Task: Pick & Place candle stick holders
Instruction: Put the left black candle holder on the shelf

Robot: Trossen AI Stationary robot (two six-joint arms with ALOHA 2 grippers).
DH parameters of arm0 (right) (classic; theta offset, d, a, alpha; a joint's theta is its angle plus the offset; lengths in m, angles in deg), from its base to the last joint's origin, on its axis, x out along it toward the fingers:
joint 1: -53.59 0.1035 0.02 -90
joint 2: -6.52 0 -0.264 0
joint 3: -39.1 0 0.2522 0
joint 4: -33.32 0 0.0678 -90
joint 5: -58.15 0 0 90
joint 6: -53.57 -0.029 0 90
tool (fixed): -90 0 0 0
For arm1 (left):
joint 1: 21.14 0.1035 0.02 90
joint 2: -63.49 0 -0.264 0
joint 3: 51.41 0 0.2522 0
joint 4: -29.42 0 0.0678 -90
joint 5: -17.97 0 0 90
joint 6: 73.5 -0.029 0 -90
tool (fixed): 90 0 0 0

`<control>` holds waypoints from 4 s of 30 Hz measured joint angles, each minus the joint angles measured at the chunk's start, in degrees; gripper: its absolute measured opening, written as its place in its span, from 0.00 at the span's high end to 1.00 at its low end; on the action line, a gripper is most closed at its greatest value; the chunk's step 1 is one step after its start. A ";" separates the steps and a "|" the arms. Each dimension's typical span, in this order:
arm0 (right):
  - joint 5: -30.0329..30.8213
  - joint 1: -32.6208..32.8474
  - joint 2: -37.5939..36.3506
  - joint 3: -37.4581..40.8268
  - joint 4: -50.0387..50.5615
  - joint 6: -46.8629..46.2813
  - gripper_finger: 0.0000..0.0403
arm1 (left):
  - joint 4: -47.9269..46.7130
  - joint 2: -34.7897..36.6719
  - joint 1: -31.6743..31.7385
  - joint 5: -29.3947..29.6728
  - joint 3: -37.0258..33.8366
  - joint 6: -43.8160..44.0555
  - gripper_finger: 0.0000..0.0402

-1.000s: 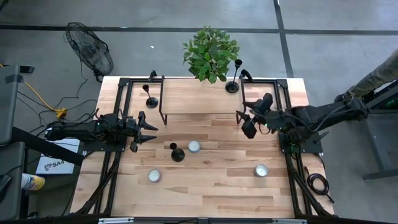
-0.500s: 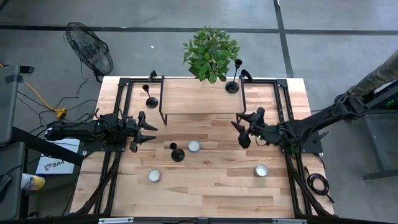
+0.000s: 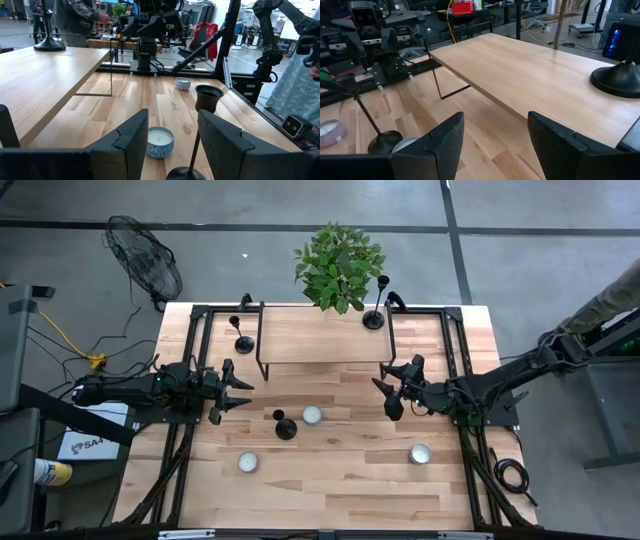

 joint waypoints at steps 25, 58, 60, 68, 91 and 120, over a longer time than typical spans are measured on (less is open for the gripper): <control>-0.75 -0.02 0.00 -0.01 0.06 -0.01 0.47 | -1.45 -0.04 0.00 7.78 1.26 -0.24 0.58; -1.21 -0.02 0.00 -0.02 0.48 -0.61 0.47 | -22.25 -0.87 0.02 59.65 5.72 5.80 0.28; -1.05 -0.02 0.00 -0.02 0.50 -0.61 0.47 | -21.96 -1.80 0.02 59.63 5.66 5.83 0.29; -1.05 -0.04 0.00 -0.02 0.48 -0.61 0.47 | -18.02 -6.45 0.02 61.54 5.25 8.78 0.30; -1.05 -0.04 0.02 -0.02 0.90 -0.42 0.47 | -8.22 -22.29 0.02 64.61 4.24 8.67 0.30; -1.25 -0.03 0.02 -0.04 1.75 -0.48 0.47 | 6.29 -23.56 0.06 68.31 -0.70 -3.53 0.30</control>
